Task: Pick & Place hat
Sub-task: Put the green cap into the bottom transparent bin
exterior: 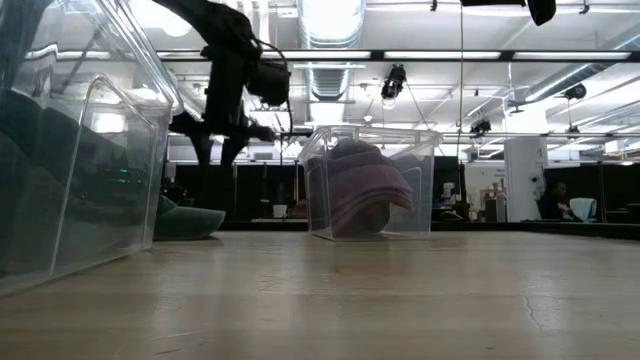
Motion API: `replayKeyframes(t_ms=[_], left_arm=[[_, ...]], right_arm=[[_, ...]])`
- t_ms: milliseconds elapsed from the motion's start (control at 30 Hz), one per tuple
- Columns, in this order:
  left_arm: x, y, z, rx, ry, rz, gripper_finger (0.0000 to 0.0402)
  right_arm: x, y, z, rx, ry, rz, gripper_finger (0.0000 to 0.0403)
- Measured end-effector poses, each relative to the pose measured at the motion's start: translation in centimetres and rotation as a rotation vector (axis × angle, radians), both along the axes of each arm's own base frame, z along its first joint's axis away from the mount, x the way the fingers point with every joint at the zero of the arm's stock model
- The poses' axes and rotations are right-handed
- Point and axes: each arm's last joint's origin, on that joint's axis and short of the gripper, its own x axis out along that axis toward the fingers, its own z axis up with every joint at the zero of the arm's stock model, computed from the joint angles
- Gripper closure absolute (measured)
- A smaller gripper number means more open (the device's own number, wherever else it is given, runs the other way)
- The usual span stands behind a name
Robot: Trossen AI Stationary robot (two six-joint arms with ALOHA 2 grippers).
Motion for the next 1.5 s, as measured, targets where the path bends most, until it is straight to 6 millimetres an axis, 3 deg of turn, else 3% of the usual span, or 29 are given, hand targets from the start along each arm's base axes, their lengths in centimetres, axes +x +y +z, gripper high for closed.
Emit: replayKeyframes(t_ms=[200,500,833,1300,1500], left_arm=[[-0.3,-0.4,-1.9,-0.017,0.034,0.114,0.0271],[1.1,-1.7,-2.6,0.029,0.009,0.033,0.0271],[2.0,-2.8,-5.0,-0.015,0.085,0.006,0.0271],[-0.3,-4.1,-7.5,-0.070,0.249,0.028,0.0271],[-0.3,-4.4,-6.8,-0.043,0.298,0.008,0.0271]], right_arm=[[0.0,0.0,0.0,0.000,0.000,0.000,0.0360],[0.0,0.0,0.0,0.000,0.000,-0.001,0.0360],[0.0,0.0,0.0,0.003,-0.004,-0.001,0.0360],[0.0,0.0,0.0,0.004,-0.006,-0.002,0.0360],[0.0,0.0,0.0,0.004,-0.007,-0.002,0.0360]])
